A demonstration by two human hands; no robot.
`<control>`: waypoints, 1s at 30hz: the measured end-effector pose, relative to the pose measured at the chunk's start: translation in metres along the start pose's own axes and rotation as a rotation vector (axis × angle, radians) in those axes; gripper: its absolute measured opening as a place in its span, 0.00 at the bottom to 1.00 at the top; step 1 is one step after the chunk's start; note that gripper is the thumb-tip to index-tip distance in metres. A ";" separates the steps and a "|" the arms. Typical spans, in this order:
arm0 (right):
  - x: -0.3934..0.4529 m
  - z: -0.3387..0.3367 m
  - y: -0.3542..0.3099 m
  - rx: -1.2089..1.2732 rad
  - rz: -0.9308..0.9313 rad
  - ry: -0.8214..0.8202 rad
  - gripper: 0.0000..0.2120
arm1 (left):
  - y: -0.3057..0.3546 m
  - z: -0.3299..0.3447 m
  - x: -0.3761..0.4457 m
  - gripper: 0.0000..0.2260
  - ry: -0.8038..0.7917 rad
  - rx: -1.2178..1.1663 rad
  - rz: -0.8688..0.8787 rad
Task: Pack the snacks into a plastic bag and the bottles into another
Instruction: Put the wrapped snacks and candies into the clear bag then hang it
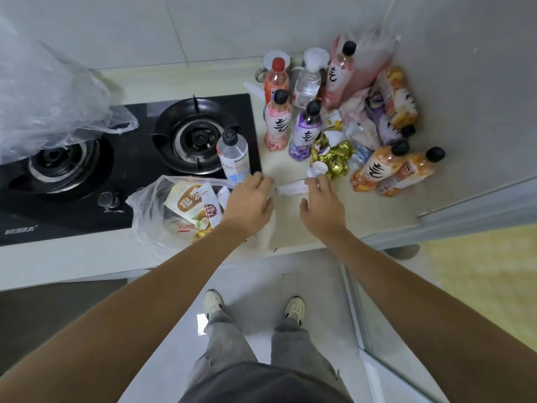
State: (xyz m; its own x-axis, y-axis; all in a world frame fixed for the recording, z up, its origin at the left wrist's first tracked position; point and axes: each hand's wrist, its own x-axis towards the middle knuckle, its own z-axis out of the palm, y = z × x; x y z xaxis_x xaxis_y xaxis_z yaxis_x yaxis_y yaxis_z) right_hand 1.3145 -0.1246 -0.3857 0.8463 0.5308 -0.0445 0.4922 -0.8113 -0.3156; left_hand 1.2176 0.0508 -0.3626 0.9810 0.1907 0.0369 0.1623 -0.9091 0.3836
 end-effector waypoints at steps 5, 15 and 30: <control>0.034 -0.004 0.038 -0.067 -0.047 -0.086 0.31 | 0.034 0.035 0.055 0.21 -0.239 0.049 0.014; 0.063 0.016 0.067 -0.077 -0.147 -0.118 0.25 | 0.049 0.090 0.093 0.22 -0.345 0.215 -0.058; 0.038 -0.013 0.072 0.066 -0.099 0.037 0.10 | 0.059 0.059 0.066 0.10 -0.183 -0.046 -0.150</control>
State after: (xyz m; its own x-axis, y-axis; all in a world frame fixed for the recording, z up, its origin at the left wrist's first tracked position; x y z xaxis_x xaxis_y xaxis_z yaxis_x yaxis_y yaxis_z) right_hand 1.3850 -0.1657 -0.3974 0.8021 0.5967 0.0247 0.5599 -0.7369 -0.3788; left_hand 1.2983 -0.0116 -0.3919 0.9499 0.2480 -0.1900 0.3066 -0.8569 0.4144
